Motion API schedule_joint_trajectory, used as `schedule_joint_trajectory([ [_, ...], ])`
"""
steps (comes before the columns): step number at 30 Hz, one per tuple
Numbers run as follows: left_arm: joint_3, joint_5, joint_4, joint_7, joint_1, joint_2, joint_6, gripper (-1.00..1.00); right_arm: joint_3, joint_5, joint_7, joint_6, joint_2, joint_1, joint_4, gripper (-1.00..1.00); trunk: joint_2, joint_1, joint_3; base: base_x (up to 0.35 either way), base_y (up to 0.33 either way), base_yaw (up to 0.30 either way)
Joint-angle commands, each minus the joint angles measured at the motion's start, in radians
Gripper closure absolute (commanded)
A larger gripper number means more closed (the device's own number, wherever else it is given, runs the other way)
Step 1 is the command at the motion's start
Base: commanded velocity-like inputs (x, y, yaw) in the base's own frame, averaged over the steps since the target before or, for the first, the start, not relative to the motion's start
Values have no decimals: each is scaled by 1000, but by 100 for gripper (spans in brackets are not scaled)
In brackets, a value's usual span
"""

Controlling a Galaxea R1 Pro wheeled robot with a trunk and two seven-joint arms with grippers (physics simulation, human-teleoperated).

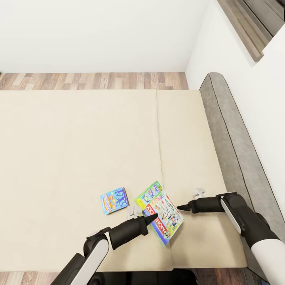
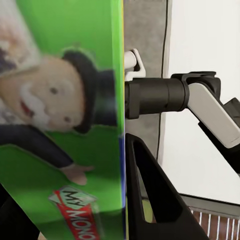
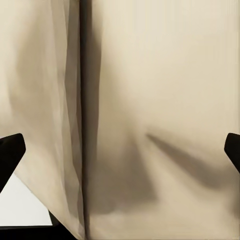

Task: Put all the toys in the child's room - the three board games (two on the bed and one on the table), the two jigsaw puzzles on the table, and the tennis ball on the table - inside the toy box on the table in the child's room.

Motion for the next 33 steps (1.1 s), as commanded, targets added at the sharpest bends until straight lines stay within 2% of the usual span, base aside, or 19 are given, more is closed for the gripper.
schedule_joint_trajectory([
  [1,0,10,-1,1,0,1,7,100,2,-6,-2,7,-2,0,-1,-100,0,0,0,0,0,0],
  [9,1,11,-2,1,7,6,7,100,2,-9,0,8,-6,5,-15,-100,0,0,0,0,0,0],
  [14,3,11,-3,1,12,10,7,100,-10,-10,1,6,-7,37,-66,-100,0,0,0,0,0,0],
  [17,6,10,-3,2,20,19,7,100,-51,-10,2,-6,-11,86,-144,-100,0,0,0,0,0,0],
  [18,6,10,-3,2,20,19,7,100,-51,-10,2,-6,-11,86,-144,-100,0,0,0,0,0,0],
  [21,23,11,-3,9,29,32,6,100,-111,-10,2,-36,-12,148,-238,-100,0,0,0,0,0,0],
  [22,23,11,-3,9,29,32,6,100,-111,-10,2,-36,-12,148,-238,-100,0,0,0,0,0,0],
  [23,30,11,-3,12,34,35,6,100,-131,-10,2,-48,-12,168,-267,-100,0,0,0,0,0,0],
  [24,60,11,-11,20,56,41,5,100,-194,-10,2,-86,-12,226,-351,-100,0,0,0,0,0,0],
  [31,87,11,-54,43,90,45,4,100,-227,-10,1,-113,-9,254,-393,-100,0,0,0,0,0,0],
  [33,101,10,-88,76,117,45,2,100,-235,-10,0,-116,-8,260,-411,-100,0,0,0,0,0,0],
])
